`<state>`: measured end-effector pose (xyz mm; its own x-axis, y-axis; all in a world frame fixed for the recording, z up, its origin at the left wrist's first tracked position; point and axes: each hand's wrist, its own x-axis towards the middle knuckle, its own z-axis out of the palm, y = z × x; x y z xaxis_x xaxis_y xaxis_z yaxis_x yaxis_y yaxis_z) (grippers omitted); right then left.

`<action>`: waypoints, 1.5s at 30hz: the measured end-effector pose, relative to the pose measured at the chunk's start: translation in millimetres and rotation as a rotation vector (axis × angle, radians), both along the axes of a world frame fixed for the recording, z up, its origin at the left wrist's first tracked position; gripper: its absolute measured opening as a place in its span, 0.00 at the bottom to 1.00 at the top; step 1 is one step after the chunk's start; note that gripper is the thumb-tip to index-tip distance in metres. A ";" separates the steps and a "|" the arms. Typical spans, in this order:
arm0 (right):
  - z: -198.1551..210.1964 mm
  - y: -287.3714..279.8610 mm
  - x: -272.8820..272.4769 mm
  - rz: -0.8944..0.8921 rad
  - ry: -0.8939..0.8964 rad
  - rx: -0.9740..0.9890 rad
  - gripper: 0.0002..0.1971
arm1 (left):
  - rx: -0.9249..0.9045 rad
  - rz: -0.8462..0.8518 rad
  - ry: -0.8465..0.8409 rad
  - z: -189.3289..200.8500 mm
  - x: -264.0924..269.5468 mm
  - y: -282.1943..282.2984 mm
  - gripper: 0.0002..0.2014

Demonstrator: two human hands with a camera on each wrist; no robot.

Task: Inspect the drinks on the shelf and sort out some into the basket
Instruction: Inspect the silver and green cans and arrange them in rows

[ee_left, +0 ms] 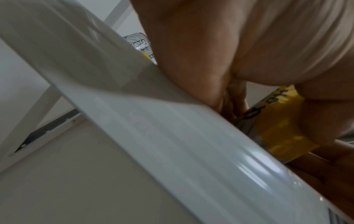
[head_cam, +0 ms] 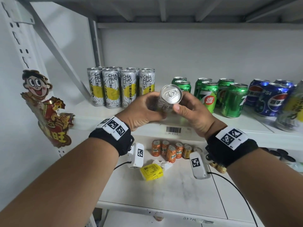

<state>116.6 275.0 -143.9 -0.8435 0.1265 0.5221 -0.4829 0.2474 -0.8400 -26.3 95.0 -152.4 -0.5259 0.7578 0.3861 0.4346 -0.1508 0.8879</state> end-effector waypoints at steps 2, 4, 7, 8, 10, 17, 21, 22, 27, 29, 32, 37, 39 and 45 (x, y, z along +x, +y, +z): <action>0.5 -2.3 1.1 -0.028 0.011 -0.005 0.34 | -0.007 0.032 0.030 -0.2 2.9 0.1 0.32; 1.2 -6.8 3.2 -0.078 0.024 0.011 0.26 | 0.004 0.119 0.095 -1.1 8.4 1.5 0.32; 2.9 -17.6 5.3 -0.143 0.055 0.085 0.23 | 0.017 0.218 0.180 -3.2 13.6 5.8 0.35; 3.7 -21.1 6.4 -0.162 0.064 0.111 0.23 | 0.012 0.232 0.195 -2.4 15.2 6.7 0.35; 4.7 -24.0 8.1 -0.182 0.077 0.124 0.24 | -0.018 0.247 0.229 1.4 17.1 7.7 0.35; 15.5 -21.1 16.7 -0.156 0.003 0.143 0.29 | -0.071 0.126 0.292 27.4 29.0 -8.6 0.33; 23.5 -29.6 17.5 -0.270 0.051 0.157 0.27 | -0.036 0.196 0.350 35.5 34.4 -13.9 0.27; 25.4 -33.1 17.2 -0.311 0.069 0.155 0.26 | -0.028 0.240 0.366 36.8 35.2 -14.5 0.26; 35.8 -53.9 8.9 -0.440 0.092 0.208 0.27 | -0.073 0.460 0.511 43.7 42.0 -15.6 0.27; 40.0 -59.7 5.8 -0.445 0.087 0.138 0.29 | -0.060 0.451 0.504 46.6 46.4 -17.1 0.25; 45.4 -63.5 2.8 -0.454 0.085 0.109 0.25 | -0.029 0.327 0.432 51.5 54.0 -22.4 0.26; 56.5 -63.7 7.6 -0.526 0.108 0.202 0.13 | -0.020 0.263 0.394 62.4 57.5 -24.9 0.34; 61.9 -61.4 12.4 -0.549 0.112 0.232 0.13 | -0.023 0.257 0.386 67.7 59.0 -19.2 0.33; 87.3 -30.4 48.9 -0.665 0.118 0.301 0.14 | -0.060 0.226 0.412 89.4 70.4 11.4 0.29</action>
